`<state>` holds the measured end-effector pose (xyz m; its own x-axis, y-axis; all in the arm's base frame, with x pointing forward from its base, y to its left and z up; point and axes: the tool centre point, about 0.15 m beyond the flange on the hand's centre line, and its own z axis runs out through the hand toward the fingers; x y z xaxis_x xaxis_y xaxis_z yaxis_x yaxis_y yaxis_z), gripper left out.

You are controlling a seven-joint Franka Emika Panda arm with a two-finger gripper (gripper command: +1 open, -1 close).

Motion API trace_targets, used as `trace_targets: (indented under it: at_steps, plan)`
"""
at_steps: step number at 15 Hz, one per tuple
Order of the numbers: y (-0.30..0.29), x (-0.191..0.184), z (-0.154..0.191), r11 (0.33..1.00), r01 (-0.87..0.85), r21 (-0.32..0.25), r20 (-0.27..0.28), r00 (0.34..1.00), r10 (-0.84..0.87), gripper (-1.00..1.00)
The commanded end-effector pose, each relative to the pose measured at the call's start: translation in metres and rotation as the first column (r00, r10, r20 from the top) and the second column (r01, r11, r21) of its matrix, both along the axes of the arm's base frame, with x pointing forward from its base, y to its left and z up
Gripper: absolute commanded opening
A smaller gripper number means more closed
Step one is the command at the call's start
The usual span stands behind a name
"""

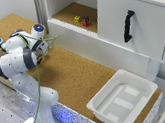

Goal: Open the cabinet drawer

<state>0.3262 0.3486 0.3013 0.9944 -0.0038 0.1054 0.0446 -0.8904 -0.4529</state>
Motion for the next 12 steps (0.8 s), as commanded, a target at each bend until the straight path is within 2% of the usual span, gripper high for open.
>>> trace_targets:
  at_steps: [1,12]
  plan:
    - [-0.065,-0.013,-0.030,0.983,-0.017,0.180,0.001,1.000,0.018,-1.00]
    - [-0.161,0.003,-0.035,0.985,0.040,0.169,0.001,0.999,-0.041,-1.00]
